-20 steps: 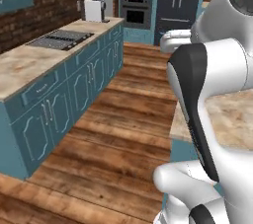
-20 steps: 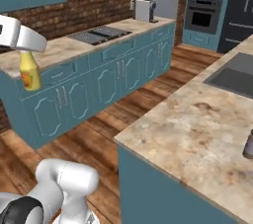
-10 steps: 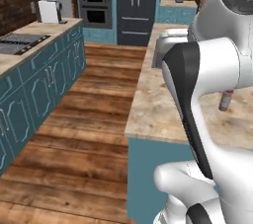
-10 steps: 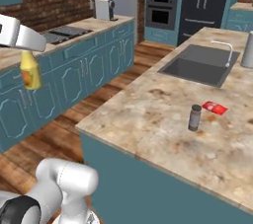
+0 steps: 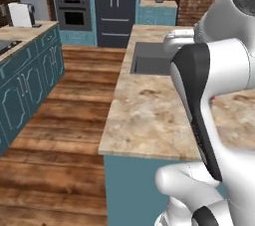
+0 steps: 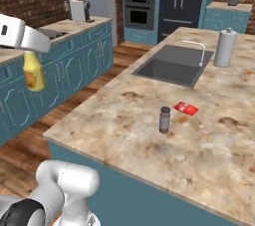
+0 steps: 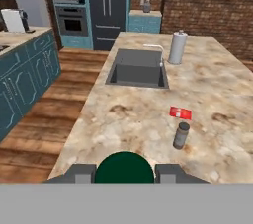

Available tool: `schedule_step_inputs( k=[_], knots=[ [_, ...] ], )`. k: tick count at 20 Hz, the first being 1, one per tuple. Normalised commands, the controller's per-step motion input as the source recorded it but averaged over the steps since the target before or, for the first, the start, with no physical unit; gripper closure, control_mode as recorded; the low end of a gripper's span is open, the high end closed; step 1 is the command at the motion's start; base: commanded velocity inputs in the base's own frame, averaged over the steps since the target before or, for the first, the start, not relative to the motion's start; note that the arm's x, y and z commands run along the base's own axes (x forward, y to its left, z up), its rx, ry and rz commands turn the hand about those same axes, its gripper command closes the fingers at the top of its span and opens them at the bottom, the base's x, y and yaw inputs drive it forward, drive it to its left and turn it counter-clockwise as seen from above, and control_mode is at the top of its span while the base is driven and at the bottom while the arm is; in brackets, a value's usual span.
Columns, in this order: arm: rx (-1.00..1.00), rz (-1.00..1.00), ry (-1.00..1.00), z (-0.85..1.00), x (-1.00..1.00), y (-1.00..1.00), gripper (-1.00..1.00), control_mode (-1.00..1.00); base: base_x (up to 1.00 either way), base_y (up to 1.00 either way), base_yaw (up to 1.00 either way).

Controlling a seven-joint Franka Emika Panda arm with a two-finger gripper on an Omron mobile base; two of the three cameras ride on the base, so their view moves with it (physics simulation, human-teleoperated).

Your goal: Move the mustard and shaker from the cabinet to the dining counter.

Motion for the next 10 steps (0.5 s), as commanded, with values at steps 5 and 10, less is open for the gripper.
schedule_step_inputs(
  k=[5,10],
  knots=[
    [0.0,-0.14,0.01,0.0,0.33,0.01,1.0,-1.0,0.49,0.0,-0.2],
    [-0.01,-0.38,0.01,-0.13,0.99,0.12,1.0,-1.0,0.0,0.0,0.0]
  ],
)
